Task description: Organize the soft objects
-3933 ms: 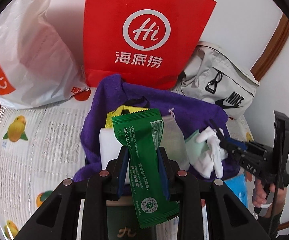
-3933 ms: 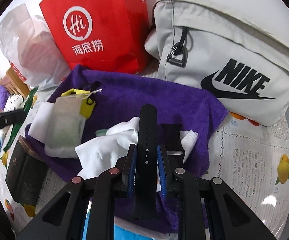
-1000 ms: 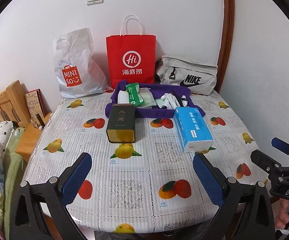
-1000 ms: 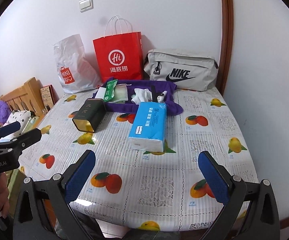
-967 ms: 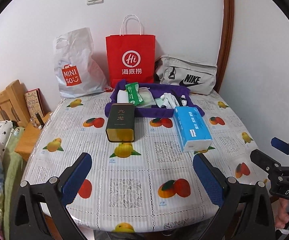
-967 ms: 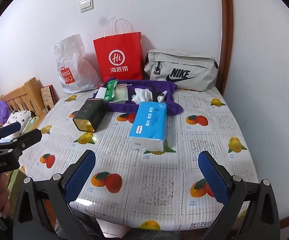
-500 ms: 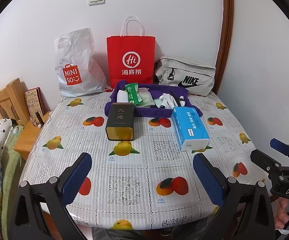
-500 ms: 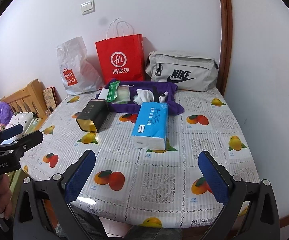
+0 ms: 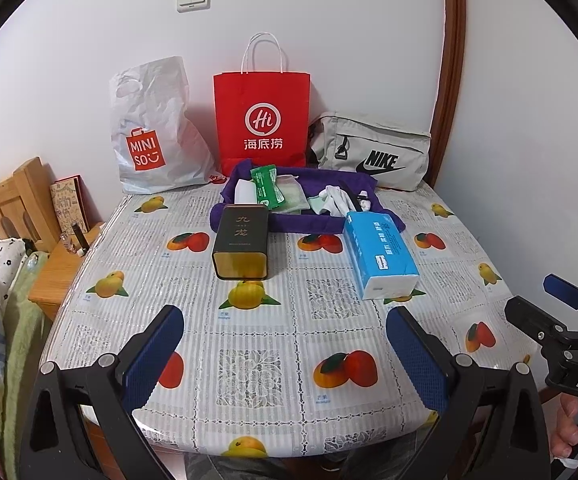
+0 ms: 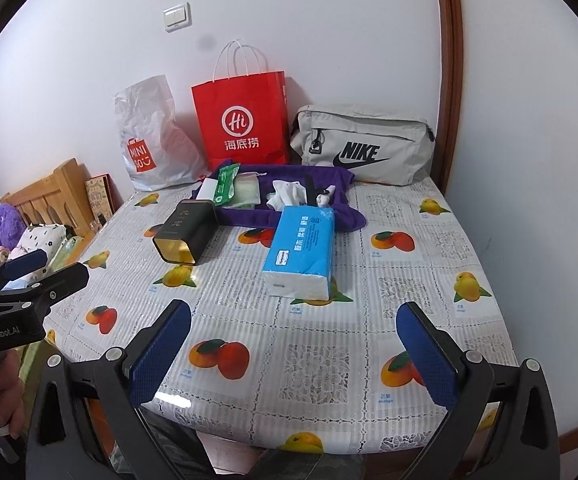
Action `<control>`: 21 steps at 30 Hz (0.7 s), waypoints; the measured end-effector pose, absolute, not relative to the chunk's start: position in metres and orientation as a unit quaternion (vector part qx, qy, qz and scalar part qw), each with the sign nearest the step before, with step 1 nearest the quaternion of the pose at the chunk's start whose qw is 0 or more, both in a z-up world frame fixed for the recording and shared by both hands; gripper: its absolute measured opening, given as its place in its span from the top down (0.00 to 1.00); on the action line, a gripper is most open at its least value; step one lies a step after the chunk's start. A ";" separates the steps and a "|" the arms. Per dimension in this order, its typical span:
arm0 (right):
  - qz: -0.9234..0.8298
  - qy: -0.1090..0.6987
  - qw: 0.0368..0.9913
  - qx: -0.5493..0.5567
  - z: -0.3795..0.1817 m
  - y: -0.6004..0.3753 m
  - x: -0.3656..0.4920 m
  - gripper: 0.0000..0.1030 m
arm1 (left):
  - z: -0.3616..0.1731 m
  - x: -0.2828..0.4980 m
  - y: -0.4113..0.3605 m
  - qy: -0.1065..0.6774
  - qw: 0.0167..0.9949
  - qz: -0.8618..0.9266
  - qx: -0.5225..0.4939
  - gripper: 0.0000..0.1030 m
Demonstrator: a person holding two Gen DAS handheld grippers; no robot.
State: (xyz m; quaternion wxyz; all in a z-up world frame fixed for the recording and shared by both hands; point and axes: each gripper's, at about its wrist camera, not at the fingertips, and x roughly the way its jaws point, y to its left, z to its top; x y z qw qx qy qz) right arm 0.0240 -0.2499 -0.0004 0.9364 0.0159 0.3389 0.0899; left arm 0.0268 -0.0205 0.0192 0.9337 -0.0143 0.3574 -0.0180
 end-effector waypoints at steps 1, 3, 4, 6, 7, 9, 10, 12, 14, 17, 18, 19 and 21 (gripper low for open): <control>0.090 0.338 0.937 0.016 0.000 -0.250 0.024 0.02 | 0.019 0.027 -0.020 0.357 0.934 -0.018 -0.014 0.01; 0.090 0.339 0.936 0.016 0.000 -0.250 0.023 0.02 | 0.019 0.027 -0.021 0.357 0.934 -0.018 -0.014 0.01; 0.090 0.339 0.936 0.015 0.001 -0.250 0.023 0.02 | 0.019 0.027 -0.021 0.357 0.934 -0.017 -0.014 0.01; 0.091 0.338 0.937 0.015 0.002 -0.251 0.023 0.02 | 0.019 0.027 -0.021 0.357 0.934 -0.018 -0.014 0.01; 0.091 0.338 0.937 0.015 0.002 -0.250 0.023 0.02 | 0.019 0.027 -0.021 0.358 0.934 -0.018 -0.014 0.01; 0.091 0.338 0.937 0.014 0.003 -0.249 0.023 0.02 | 0.019 0.026 -0.021 0.357 0.934 -0.018 -0.014 0.01; 0.091 0.338 0.937 0.014 0.003 -0.249 0.023 0.02 | 0.020 0.026 -0.021 0.357 0.934 -0.017 -0.014 0.01; 0.091 0.337 0.937 0.014 0.003 -0.249 0.023 0.02 | 0.020 0.026 -0.021 0.357 0.934 -0.017 -0.014 0.01; 0.090 0.337 0.937 0.015 0.003 -0.249 0.023 0.02 | 0.020 0.026 -0.021 0.357 0.934 -0.017 -0.014 0.01; 0.090 0.336 0.937 0.015 0.003 -0.250 0.024 0.02 | 0.020 0.026 -0.021 0.357 0.934 -0.017 -0.014 0.01; 0.090 0.336 0.937 0.014 0.003 -0.250 0.024 0.02 | 0.020 0.026 -0.022 0.357 0.934 -0.017 -0.014 0.01; 0.090 0.337 0.937 0.014 0.003 -0.250 0.023 0.02 | 0.020 0.026 -0.022 0.357 0.934 -0.016 -0.014 0.01; 0.088 0.336 0.938 0.014 0.004 -0.249 0.023 0.02 | 0.020 0.026 -0.022 0.357 0.934 -0.017 -0.014 0.01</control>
